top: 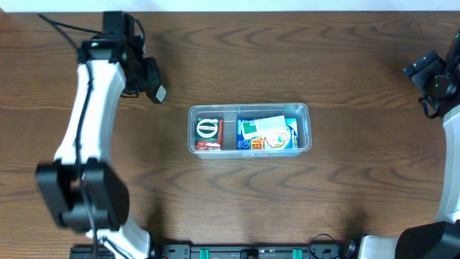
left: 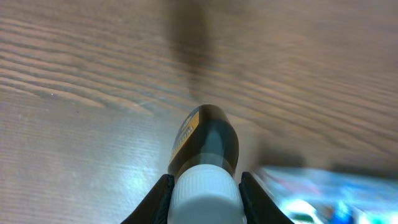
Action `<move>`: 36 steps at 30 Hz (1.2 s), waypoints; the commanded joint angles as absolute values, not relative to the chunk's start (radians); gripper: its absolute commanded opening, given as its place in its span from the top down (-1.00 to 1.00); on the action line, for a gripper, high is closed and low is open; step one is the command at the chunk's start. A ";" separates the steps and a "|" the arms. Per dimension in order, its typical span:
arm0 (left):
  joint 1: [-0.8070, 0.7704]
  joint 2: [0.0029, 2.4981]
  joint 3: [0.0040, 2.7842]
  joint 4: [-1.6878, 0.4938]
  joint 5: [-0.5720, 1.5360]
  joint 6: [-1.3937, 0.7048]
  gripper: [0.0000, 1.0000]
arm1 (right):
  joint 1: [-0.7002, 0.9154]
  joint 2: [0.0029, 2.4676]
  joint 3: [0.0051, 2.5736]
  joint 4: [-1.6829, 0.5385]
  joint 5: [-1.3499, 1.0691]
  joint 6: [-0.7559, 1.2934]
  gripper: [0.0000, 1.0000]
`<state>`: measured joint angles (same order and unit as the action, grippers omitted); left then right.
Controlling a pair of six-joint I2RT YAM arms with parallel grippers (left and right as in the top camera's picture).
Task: Pack container
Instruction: 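Grasp the dark bottle by its white cap with the left gripper, then carry the bottle over the container and lower it in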
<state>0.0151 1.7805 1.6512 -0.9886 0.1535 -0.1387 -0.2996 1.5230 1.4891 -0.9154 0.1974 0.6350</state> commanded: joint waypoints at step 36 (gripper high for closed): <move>-0.455 1.568 1.519 -1.085 0.130 -0.496 0.55 | -0.303 1.526 1.489 -0.914 0.202 0.631 -0.99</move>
<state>-0.4278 1.5761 1.5375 -1.1084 0.2085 -0.4244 -0.2996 1.5230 1.4891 -0.9154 0.1978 0.6350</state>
